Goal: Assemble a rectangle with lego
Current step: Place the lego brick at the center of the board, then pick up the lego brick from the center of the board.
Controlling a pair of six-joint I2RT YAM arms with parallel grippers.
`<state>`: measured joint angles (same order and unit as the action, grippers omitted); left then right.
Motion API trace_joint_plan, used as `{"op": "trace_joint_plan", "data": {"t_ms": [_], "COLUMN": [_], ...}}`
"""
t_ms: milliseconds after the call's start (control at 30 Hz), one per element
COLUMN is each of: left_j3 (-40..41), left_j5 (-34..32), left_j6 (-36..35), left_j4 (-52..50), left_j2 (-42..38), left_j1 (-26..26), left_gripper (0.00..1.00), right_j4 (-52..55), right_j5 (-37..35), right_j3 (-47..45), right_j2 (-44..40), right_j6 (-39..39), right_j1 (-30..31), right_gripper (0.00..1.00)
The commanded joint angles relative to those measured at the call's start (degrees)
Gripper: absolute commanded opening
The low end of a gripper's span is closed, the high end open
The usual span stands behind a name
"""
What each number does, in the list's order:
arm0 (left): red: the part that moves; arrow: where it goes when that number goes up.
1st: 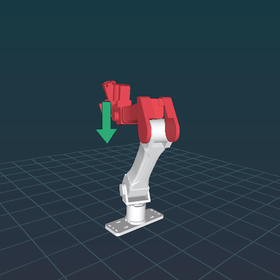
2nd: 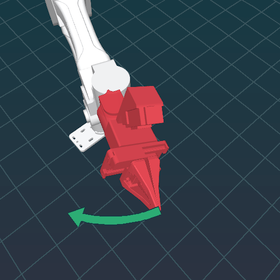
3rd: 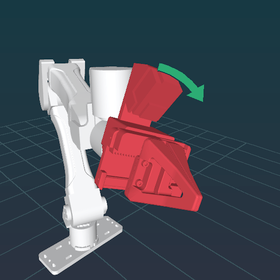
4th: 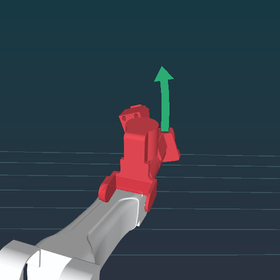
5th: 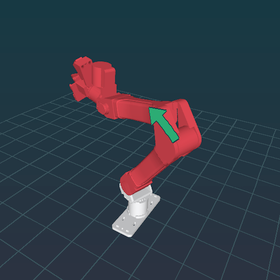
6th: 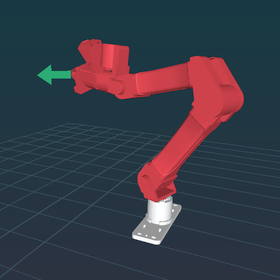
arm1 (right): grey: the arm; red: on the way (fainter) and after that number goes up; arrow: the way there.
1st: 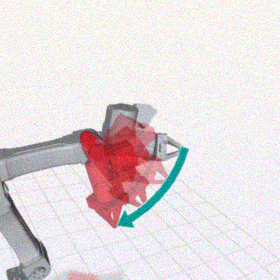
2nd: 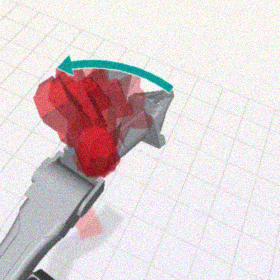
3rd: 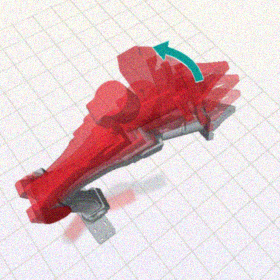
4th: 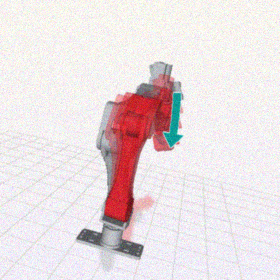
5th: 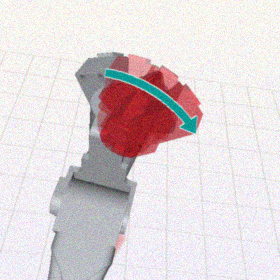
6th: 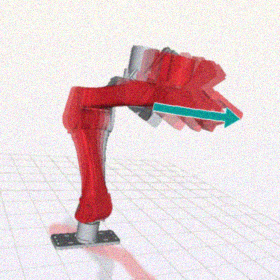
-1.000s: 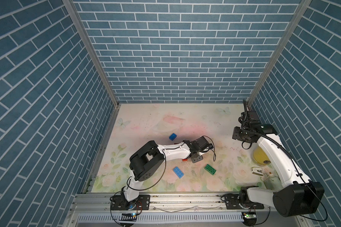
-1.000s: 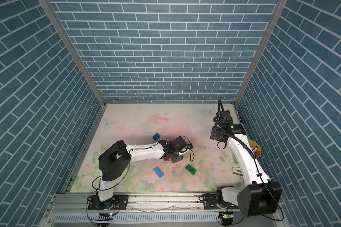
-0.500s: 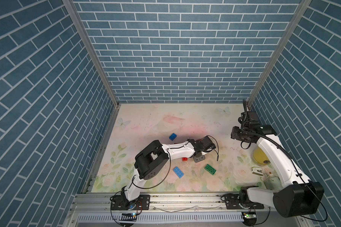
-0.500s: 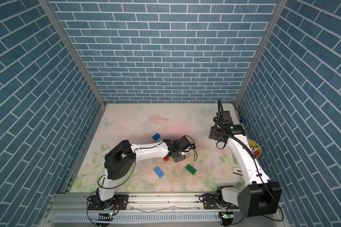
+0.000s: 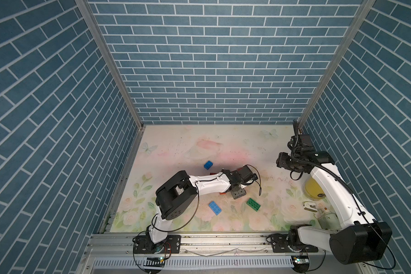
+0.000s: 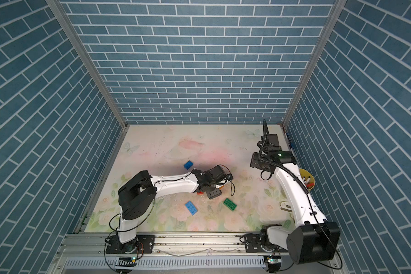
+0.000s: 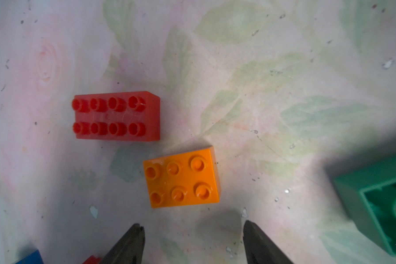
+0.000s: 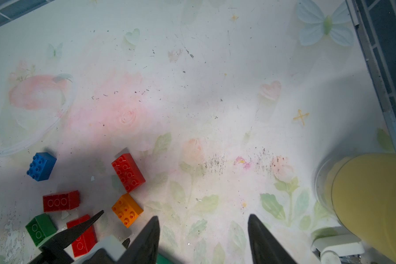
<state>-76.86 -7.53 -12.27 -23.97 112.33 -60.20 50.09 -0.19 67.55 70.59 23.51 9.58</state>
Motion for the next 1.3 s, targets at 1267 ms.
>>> {"op": "trace_joint_plan", "data": {"t_ms": [1267], "left_j3": [44.01], "left_j5": [7.10], "left_j6": [30.99], "left_j4": [37.48], "left_j2": [-55.42], "left_j1": [21.60], "left_gripper": [1.00], "right_j4": [-4.60], "right_j5": [7.20], "right_j3": [2.37], "right_j2": [31.96], "right_j6": [-16.62], "right_j1": [28.06], "right_gripper": [0.57]}}
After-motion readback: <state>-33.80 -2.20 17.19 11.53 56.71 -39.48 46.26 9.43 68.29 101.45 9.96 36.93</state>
